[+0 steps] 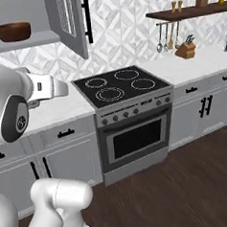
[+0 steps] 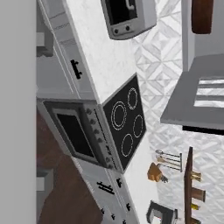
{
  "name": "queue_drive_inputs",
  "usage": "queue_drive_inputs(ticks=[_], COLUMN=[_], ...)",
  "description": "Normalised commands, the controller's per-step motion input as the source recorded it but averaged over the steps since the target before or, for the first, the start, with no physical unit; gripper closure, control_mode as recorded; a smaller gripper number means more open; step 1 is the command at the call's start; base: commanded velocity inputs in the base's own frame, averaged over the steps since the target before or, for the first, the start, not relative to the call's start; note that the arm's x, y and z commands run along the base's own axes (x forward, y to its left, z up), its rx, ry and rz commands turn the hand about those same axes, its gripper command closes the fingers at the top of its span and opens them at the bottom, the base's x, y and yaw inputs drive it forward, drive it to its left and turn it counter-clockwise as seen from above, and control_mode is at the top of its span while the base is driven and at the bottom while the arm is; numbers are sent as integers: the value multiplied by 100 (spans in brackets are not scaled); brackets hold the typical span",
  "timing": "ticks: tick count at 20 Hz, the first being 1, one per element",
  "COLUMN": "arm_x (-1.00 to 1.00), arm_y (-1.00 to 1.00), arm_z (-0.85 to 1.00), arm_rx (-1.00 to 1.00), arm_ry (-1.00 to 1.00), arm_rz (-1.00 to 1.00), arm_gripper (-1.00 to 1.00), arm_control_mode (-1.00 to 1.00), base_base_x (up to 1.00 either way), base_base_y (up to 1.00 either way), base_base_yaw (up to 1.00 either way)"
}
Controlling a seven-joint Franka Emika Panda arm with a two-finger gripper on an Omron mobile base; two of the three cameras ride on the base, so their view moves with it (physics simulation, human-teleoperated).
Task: Gather all objects into one cabinet and sort the glasses and bowls to opposite sides.
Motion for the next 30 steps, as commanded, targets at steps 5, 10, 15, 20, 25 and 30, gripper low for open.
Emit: queue_drive_inputs(ticks=[5,10,15,20,25,30], arm_x=[0,0,0,0,0,0], arm_y=[0,0,0,0,0,0], arm_z=[0,0,0,0,0,0], arm_rx=[0,0,0,0,0,0], arm_ry=[0,0,0,0,0,0], arm_rz=[0,0,0,0,0,0], arm_gripper=[-100,-100,-100,-100,-100,-100], arm_control_mode=[100,100,100,100,100,100], base_base_x=[0,0,0,14,86,58], base_base_y=[-22,-51,-96,-90,-4,30], base_base_yaw=[-79,-68,-54,-58,-57,-26])
